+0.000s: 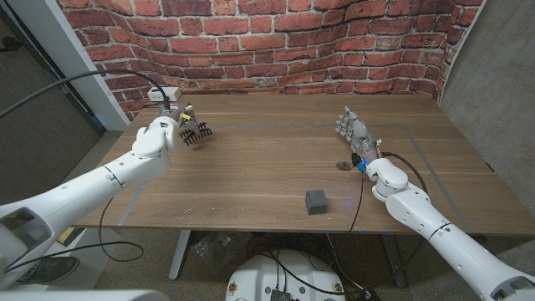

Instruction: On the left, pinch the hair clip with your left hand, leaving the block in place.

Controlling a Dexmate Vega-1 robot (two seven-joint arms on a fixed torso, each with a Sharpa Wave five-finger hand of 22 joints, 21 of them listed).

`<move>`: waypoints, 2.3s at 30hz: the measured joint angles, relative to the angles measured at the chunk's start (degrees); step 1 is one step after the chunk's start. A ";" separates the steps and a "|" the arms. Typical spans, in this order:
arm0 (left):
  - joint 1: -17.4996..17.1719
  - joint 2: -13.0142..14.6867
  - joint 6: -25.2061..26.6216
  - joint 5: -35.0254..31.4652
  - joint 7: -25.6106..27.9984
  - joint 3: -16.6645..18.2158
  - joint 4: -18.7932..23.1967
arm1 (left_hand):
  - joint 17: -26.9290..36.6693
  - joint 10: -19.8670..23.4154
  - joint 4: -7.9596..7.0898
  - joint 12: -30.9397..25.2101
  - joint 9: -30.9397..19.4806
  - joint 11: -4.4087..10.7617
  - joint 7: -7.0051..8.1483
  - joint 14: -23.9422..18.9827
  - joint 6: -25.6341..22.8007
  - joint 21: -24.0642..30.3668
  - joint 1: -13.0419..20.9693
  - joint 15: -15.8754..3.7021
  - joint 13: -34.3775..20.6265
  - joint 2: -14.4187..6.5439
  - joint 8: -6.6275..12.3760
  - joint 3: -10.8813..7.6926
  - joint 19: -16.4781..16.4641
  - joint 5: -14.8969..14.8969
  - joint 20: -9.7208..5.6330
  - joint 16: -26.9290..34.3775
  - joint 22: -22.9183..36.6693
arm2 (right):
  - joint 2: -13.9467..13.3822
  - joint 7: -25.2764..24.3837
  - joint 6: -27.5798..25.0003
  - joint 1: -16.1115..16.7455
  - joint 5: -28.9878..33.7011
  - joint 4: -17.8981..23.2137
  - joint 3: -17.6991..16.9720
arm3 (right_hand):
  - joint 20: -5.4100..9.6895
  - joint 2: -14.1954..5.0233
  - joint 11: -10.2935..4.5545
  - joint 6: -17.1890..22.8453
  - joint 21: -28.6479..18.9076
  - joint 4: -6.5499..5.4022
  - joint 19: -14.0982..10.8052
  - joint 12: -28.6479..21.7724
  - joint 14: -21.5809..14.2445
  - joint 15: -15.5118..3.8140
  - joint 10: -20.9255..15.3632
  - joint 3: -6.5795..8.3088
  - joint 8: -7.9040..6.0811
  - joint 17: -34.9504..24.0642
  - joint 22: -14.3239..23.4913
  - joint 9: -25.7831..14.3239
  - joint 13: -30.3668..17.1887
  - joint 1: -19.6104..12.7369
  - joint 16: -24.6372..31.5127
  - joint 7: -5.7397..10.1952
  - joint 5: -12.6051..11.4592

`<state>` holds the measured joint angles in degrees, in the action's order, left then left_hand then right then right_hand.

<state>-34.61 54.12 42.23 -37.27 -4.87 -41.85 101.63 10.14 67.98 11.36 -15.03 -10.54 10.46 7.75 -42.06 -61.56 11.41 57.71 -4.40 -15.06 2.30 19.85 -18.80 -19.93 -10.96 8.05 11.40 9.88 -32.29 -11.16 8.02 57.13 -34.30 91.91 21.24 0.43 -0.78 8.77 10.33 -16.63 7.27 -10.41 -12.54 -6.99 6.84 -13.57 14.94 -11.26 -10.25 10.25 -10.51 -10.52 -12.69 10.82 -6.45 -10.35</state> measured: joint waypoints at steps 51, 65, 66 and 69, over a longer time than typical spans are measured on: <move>0.36 1.51 0.62 2.13 -4.31 1.24 -0.80 | -0.28 -1.69 -3.26 3.52 -0.28 1.80 -1.49 1.18 0.67 -0.39 -0.73 0.32 0.03 -0.74 -5.27 0.42 1.43 0.67 -3.62 -1.07 0.01 | -0.35 -0.41 -0.60 0.39 0.41 1.28 0.28 | -0.04 0.00 0.27 0.00 0.77 0.00 -0.42 0.00 -0.02 -0.02 -0.27 0.00 0.00 0.00 0.00 0.00 0.00 0.00 0.00 0.00 0.00; 2.74 1.65 -0.33 0.64 -7.72 -0.50 -2.22 | -0.12 -6.68 -7.38 4.66 -0.07 1.78 -1.33 3.01 5.31 -0.38 -4.24 0.72 1.37 0.52 -7.59 -0.96 2.33 0.36 -3.36 -1.07 0.14 | -0.26 -0.62 -0.61 0.48 0.45 1.33 0.28 | -0.13 0.00 0.30 0.00 0.77 0.00 -0.51 0.00 -0.02 -0.02 -0.30 0.00 0.00 0.00 0.00 0.00 0.00 0.00 0.00 0.00 0.00; 2.77 1.65 -0.33 0.64 -7.72 -0.52 -2.24 | -0.12 -7.01 -7.53 4.66 -0.06 1.83 -1.43 3.01 5.42 -0.38 -4.24 0.71 1.46 0.53 -7.73 -0.82 2.46 0.35 -3.21 -1.07 0.14 | -0.26 -0.63 -0.61 0.48 0.45 1.33 0.28 | -0.14 0.00 0.30 0.00 0.77 0.00 -0.51 0.00 -0.02 -0.02 -0.30 0.00 0.00 0.00 0.00 0.00 0.00 0.00 0.00 0.00 0.00; 3.27 1.65 -0.58 0.13 -8.75 -0.92 -2.46 | -0.12 -7.86 -7.83 4.66 -0.06 1.82 -1.24 3.95 6.43 -0.38 -4.99 0.84 1.66 0.86 -8.22 -0.51 2.55 0.35 -2.48 -1.07 0.14 | -0.20 -0.64 -0.61 0.49 0.45 1.33 0.28 | -0.14 -0.25 0.30 0.00 0.77 0.00 -0.51 0.00 -0.02 -0.02 -0.30 0.00 0.00 0.00 0.00 0.00 0.00 -0.25 0.00 0.00 0.00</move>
<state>-31.35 55.77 41.65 -37.13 -13.62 -42.77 99.17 10.02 60.12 3.53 -10.36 -10.61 12.28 6.51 -38.11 -55.12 11.02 52.72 -3.56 -13.40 3.17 11.62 -19.31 -17.38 -10.61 5.57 10.34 10.02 -32.49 -11.81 7.41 57.63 -33.85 93.24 21.52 0.29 -1.04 9.07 10.33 -15.86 7.26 -10.92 -12.54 -7.02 6.82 -13.88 14.94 -11.26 -10.25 10.25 -10.51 -10.52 -12.94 10.82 -6.45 -10.35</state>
